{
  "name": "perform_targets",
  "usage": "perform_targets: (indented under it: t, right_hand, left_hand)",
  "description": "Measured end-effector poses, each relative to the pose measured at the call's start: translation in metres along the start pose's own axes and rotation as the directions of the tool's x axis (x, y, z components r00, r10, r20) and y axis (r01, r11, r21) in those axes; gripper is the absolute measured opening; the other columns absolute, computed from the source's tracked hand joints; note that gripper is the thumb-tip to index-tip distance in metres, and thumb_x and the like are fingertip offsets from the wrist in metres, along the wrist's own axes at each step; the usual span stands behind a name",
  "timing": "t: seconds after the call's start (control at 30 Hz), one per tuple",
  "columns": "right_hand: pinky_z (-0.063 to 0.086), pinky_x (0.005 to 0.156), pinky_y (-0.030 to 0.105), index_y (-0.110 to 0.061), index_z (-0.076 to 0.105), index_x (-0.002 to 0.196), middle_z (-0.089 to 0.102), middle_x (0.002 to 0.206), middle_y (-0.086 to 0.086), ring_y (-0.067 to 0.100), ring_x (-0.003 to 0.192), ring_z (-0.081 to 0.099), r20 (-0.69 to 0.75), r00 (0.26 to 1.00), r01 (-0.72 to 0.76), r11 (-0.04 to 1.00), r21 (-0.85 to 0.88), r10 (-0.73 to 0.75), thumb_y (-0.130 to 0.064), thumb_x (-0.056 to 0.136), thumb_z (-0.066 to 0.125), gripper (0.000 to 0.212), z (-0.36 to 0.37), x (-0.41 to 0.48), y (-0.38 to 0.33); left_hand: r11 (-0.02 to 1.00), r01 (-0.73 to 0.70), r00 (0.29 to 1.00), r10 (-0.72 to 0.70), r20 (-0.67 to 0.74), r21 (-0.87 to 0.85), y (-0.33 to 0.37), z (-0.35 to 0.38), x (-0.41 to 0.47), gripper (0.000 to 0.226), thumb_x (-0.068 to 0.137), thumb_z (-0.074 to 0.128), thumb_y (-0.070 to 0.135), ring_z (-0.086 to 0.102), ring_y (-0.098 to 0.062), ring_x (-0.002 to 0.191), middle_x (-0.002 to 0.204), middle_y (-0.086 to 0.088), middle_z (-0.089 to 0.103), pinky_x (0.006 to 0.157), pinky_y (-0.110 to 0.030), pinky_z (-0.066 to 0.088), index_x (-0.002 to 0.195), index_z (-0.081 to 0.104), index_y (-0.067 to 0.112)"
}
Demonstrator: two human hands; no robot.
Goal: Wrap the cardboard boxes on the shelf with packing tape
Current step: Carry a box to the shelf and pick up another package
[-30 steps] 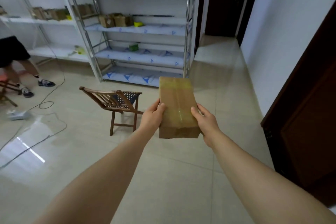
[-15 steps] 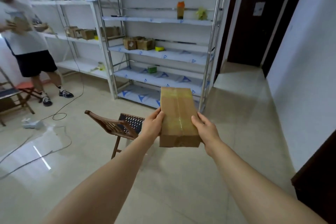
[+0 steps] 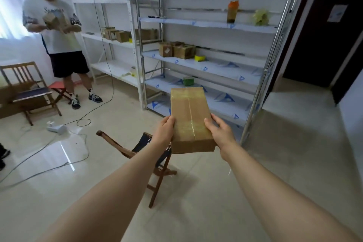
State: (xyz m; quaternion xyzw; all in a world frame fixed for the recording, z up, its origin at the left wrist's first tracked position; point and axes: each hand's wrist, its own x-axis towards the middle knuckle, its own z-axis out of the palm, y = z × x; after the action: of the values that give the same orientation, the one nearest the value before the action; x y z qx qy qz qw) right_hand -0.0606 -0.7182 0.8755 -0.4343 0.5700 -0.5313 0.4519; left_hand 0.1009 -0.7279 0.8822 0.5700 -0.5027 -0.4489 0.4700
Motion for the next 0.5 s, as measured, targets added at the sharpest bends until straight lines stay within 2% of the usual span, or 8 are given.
perform_targets:
  t: [0.1,0.23,0.33,0.43,0.5]
  right_hand:
    - [0.052,0.083,0.035,-0.027,0.042,0.142,0.055,0.129,0.005,0.022,0.105,0.059,0.014,1.000,0.002,1.000,-0.010,-0.002,-0.034,0.093,0.059,0.053,0.019,0.055,-0.007]
    - [0.048,0.064,0.022,-0.024,0.042,0.142,0.054,0.121,0.001,0.012,0.091,0.057,0.034,0.999,0.000,1.000,-0.023,0.001,-0.031,0.094,0.058,0.051,0.038,0.120,-0.020]
    - [0.049,0.067,0.022,-0.022,0.043,0.141,0.054,0.121,0.001,0.012,0.092,0.057,0.040,0.999,0.004,1.000,-0.020,-0.003,-0.028,0.094,0.059,0.050,0.043,0.170,-0.025]
    - [0.050,0.075,0.028,-0.023,0.043,0.141,0.054,0.126,0.004,0.018,0.103,0.056,0.057,0.998,-0.015,0.999,-0.039,0.017,-0.031,0.094,0.057,0.050,0.046,0.217,-0.023]
    - [0.049,0.070,0.025,-0.023,0.043,0.141,0.054,0.123,0.003,0.018,0.102,0.055,0.075,0.997,-0.014,0.999,-0.046,0.018,-0.031,0.095,0.056,0.049,0.049,0.250,-0.024]
  left_hand:
    - [1.000,-0.009,1.000,0.009,0.002,-0.029,0.000,0.000,0.058,0.026,0.103,0.033,0.027,0.051,-0.006,0.079,0.092,0.001,0.057,0.062,-0.020,0.038,0.111,0.056,0.018]
    - [0.997,0.017,1.000,-0.017,0.001,-0.076,0.008,0.004,0.131,0.024,0.103,0.032,0.025,0.051,-0.012,0.079,0.087,0.001,0.054,0.063,-0.022,0.039,0.091,0.053,0.021]
    - [0.992,0.041,0.999,-0.042,-0.005,-0.116,0.012,0.013,0.179,0.021,0.103,0.033,0.027,0.050,-0.009,0.080,0.090,0.002,0.054,0.067,-0.024,0.041,0.101,0.052,0.019]
    - [0.986,0.071,0.997,-0.072,-0.003,-0.151,0.010,0.024,0.224,0.025,0.102,0.035,0.028,0.052,-0.013,0.082,0.094,-0.002,0.055,0.079,-0.031,0.044,0.098,0.057,0.017]
    - [0.984,0.066,0.997,-0.072,-0.031,-0.164,0.010,0.031,0.255,0.027,0.102,0.037,0.025,0.053,-0.012,0.082,0.095,-0.001,0.056,0.072,-0.028,0.044,0.114,0.057,0.013]
